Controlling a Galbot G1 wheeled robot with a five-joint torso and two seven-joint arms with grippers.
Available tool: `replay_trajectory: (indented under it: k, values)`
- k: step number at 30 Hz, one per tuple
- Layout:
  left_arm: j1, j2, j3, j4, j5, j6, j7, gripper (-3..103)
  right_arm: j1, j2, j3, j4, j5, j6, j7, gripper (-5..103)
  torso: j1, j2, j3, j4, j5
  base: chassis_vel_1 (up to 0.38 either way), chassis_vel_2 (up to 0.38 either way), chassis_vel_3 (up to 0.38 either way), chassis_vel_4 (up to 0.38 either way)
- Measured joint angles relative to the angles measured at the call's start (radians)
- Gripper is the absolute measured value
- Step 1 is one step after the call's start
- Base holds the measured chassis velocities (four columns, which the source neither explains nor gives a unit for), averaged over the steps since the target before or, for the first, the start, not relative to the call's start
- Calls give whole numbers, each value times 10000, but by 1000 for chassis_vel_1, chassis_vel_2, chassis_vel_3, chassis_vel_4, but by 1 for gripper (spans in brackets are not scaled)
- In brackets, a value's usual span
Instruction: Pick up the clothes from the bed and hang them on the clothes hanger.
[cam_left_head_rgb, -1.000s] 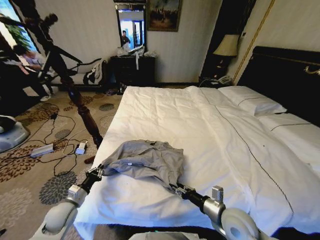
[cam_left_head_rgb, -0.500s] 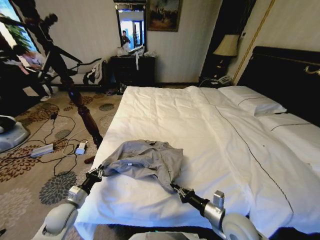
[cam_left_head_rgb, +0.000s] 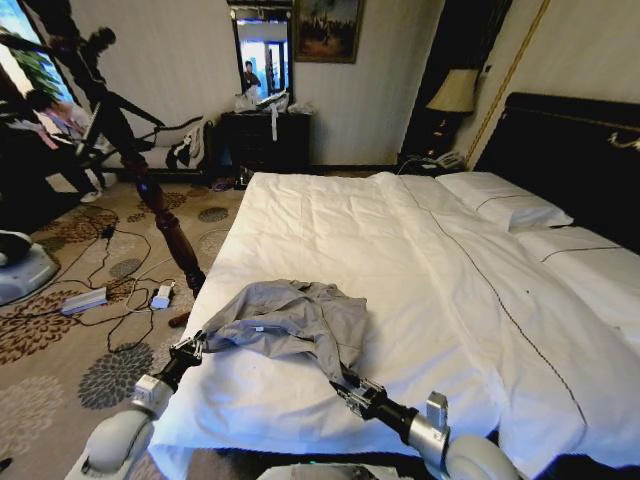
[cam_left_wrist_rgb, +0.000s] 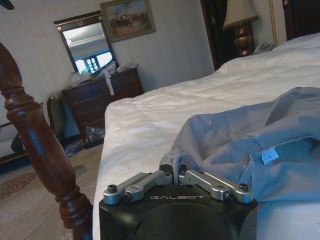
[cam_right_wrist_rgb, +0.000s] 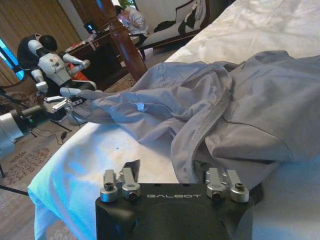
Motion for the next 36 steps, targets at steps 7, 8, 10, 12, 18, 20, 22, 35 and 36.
replay_trajectory:
  k: [7,8,10,12,18,20,22,35,36]
  values:
    - [9,-71,-11,30,40,-11,1,0,182,-43,-103,-206,175,-64,285,43,0,0,0,0,0,0,0,0,0]
    - [8,-85,-8,40,50,-12,1,0,208,-46,-118,-217,215,-70,360,43,0,0,0,0,0,0,0,0,0]
    - [2,-108,3,46,68,-13,1,0,285,-42,-155,-222,335,-75,494,32,0,0,0,0,0,0,0,0,0]
    - [0,-113,4,46,70,-13,1,0,307,-37,-163,-222,355,-74,509,32,0,0,0,0,0,0,0,0,0]
    - [-3,-126,-26,-67,10,-12,-7,0,500,73,-189,-220,595,167,235,2,0,0,1,0,0,0,0,0,0]
    - [-4,-119,-64,-153,-98,-13,-49,0,483,72,-124,-217,624,317,-29,2,0,0,0,0,0,0,0,0,0]
    - [-5,-69,-166,-320,-273,-13,-102,0,406,29,20,-139,720,546,-400,1,0,0,0,0,0,0,0,0,0]
    - [-1150,1999,-1917,-2792,-4002,855,-847,0,2090,-1110,2537,1400,4329,1999,-1278,0,3,-1,1,0,-1,0,0,0,0]
    - [-1299,2301,-2127,-2896,-4393,980,-937,0,2308,-1261,2700,1474,4648,2047,-1219,0,3,-1,2,0,1,0,0,0,0]
